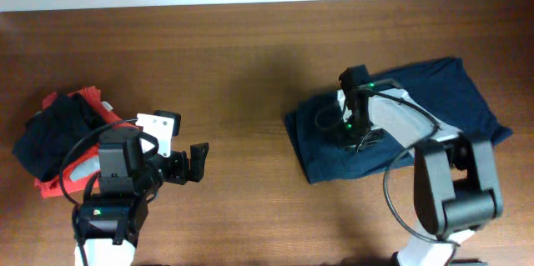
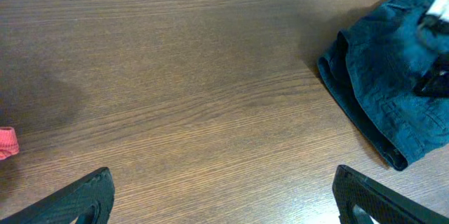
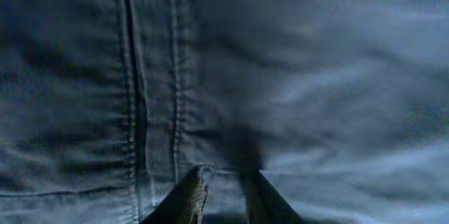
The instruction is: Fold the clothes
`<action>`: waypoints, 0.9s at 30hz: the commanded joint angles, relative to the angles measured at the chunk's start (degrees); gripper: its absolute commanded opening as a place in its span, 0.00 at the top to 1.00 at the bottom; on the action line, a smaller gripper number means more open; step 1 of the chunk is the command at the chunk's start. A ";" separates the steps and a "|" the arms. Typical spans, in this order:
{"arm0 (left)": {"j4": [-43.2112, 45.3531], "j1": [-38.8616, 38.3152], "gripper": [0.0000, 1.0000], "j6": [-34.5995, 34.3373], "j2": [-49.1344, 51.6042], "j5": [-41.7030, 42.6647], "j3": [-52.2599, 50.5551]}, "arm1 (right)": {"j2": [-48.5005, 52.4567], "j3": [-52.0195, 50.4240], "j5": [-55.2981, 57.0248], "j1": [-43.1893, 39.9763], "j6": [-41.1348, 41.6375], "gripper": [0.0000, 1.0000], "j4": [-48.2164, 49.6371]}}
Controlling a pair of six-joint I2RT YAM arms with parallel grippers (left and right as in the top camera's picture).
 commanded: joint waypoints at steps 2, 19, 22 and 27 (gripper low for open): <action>0.11 -0.28 0.01 -0.61 0.09 0.87 1.31 | 2.32 -0.24 -17.14 0.76 -3.98 0.74 2.29; 2.78 -0.28 0.01 -0.63 0.15 2.73 1.31 | -0.74 4.87 -20.68 16.33 -0.15 0.51 8.55; 5.14 -0.57 0.02 -1.46 1.18 5.16 1.33 | -5.55 9.09 -13.66 14.43 0.00 0.43 3.26; 8.96 -4.24 0.02 -4.48 8.20 7.10 1.33 | -17.09 16.39 -3.19 8.41 1.05 0.36 -5.01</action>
